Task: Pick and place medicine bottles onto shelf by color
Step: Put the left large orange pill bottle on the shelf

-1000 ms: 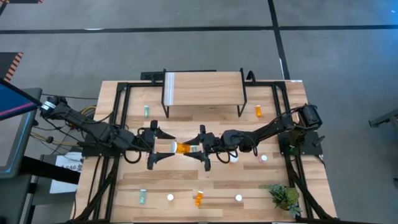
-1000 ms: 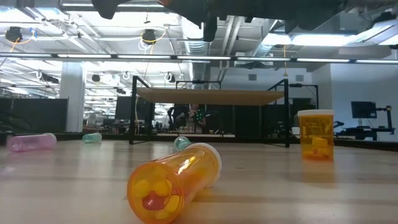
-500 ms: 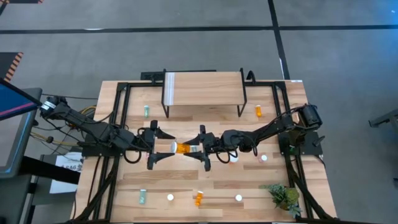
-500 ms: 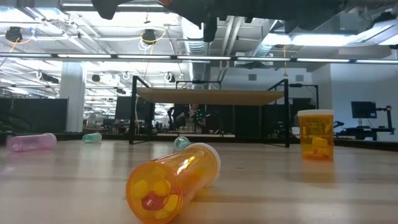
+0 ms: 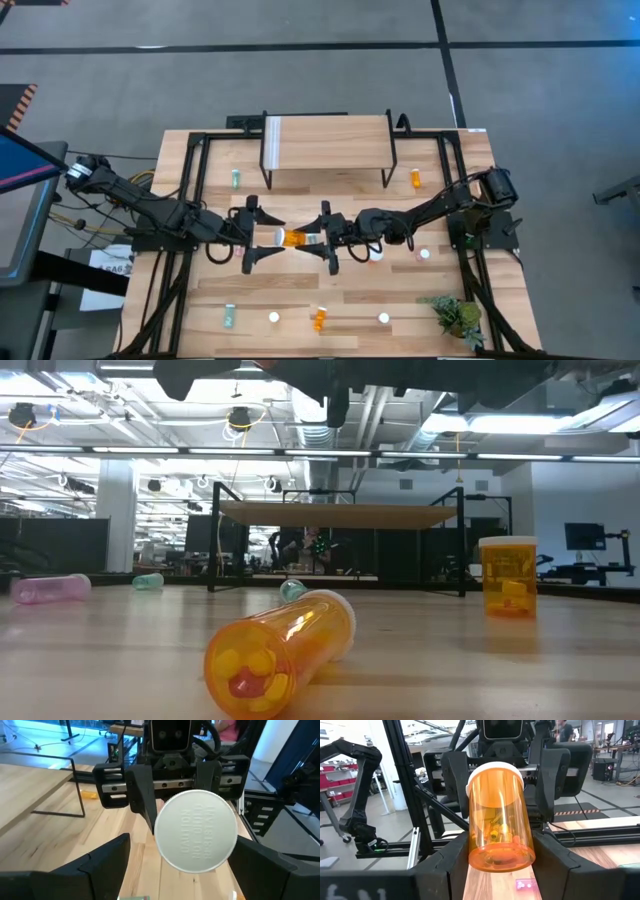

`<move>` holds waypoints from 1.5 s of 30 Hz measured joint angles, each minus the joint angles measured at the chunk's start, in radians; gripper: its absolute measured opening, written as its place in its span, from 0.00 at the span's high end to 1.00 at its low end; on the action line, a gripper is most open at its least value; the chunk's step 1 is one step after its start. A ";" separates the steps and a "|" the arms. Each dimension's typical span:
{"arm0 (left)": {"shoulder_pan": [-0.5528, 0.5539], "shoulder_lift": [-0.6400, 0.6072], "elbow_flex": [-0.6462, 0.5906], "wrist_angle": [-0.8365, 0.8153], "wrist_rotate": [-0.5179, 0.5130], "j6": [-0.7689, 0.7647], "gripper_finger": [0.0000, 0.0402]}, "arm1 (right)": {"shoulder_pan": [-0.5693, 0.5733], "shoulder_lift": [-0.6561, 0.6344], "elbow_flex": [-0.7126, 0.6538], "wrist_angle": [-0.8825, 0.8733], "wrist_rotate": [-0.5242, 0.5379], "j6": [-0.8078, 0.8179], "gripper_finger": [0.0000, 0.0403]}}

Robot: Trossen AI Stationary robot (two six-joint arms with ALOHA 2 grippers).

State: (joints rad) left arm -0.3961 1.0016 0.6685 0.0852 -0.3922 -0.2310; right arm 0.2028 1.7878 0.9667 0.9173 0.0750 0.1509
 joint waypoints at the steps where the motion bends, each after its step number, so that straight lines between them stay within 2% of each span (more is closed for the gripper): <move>1: 0.001 0.000 0.000 0.004 0.005 0.000 0.24 | 0.000 0.000 0.000 0.000 0.000 0.000 0.51; 8: 0.001 -0.001 0.000 0.041 0.022 0.009 0.27 | 0.000 0.000 0.000 -0.003 -0.002 0.000 0.51; 19: 0.001 -0.001 0.000 0.041 0.052 0.018 0.53 | 0.000 0.000 0.000 -0.004 -0.001 -0.002 0.51; 23: 0.001 -0.001 0.000 0.041 0.053 0.016 0.54 | 0.000 0.000 0.000 -0.004 -0.002 -0.001 0.49; 28: 0.001 -0.001 0.000 0.038 0.049 0.008 0.50 | 0.000 0.000 0.000 -0.004 -0.002 0.018 0.48; 34: 0.001 0.000 0.101 -0.156 0.039 -0.017 0.52 | -0.004 0.000 0.003 -0.017 0.005 0.029 0.45; 45: 0.023 -0.001 0.322 -0.536 -0.062 -0.053 0.51 | -0.023 0.000 0.001 -0.103 0.005 0.036 0.41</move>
State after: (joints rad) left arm -0.3736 1.0004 0.9906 -0.4509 -0.4539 -0.2842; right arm 0.1801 1.7878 0.9676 0.8144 0.0795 0.1866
